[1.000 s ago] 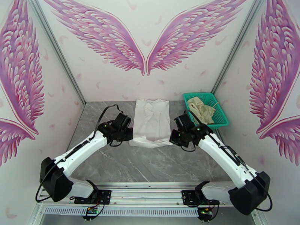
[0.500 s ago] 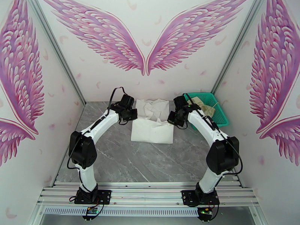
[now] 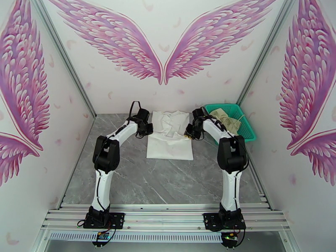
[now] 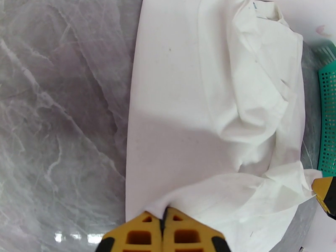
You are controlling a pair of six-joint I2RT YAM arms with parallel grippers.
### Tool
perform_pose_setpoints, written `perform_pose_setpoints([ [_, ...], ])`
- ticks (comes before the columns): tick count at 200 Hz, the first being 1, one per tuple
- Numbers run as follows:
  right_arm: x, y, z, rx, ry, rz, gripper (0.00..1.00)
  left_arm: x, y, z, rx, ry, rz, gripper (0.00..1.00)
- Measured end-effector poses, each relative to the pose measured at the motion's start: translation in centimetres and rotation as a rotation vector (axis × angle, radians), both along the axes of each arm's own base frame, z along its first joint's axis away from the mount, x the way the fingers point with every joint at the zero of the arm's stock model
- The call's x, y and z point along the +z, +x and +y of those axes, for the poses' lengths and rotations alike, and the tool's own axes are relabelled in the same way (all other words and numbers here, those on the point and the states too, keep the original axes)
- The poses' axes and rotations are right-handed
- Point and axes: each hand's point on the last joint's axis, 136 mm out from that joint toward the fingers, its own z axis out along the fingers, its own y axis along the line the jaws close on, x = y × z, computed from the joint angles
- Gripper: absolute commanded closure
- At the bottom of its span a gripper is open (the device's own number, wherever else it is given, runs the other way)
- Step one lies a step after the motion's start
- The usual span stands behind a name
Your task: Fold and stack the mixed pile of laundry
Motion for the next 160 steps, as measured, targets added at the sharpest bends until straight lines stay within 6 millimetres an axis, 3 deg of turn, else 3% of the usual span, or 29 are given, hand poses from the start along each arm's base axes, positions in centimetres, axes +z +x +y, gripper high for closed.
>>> perform_pose_setpoints([
  [33, -1.8, 1.2, -0.7, -0.022, 0.04, 0.001, 0.47, -1.4, 1.5, -0.5, 0.007, -0.065, -0.006, 0.56],
  [57, -1.0, 2.2, -1.1, -0.035, 0.064, -0.04, 0.41, -0.2, 2.9, -0.3, 0.002, -0.069, -0.055, 0.43],
  [72, 0.2, 2.7, -1.4, -0.039, 0.074, -0.075, 0.38, 0.8, 3.7, 0.3, 0.016, -0.054, -0.093, 0.4],
  [88, 2.4, 2.7, -1.7, -0.042, 0.083, -0.132, 0.37, 1.9, 3.8, 1.4, 0.033, -0.019, -0.123, 0.41],
  [100, 4.4, 2.0, -1.8, -0.041, 0.091, -0.176, 0.41, 2.8, 3.2, 2.2, 0.033, 0.006, -0.14, 0.47],
  [126, 7.9, -0.2, -1.1, -0.02, 0.11, -0.261, 0.49, 6.0, -0.1, 2.8, -0.001, 0.031, -0.175, 0.63],
  [141, 8.1, -1.2, 0.2, 0.009, 0.117, -0.28, 0.56, 7.5, -2.0, 1.3, -0.057, 0.026, -0.203, 0.7],
  [160, 6.2, -1.9, 2.7, 0.061, 0.127, -0.252, 0.63, 7.3, -3.9, -1.7, -0.139, -0.002, -0.209, 0.72],
])
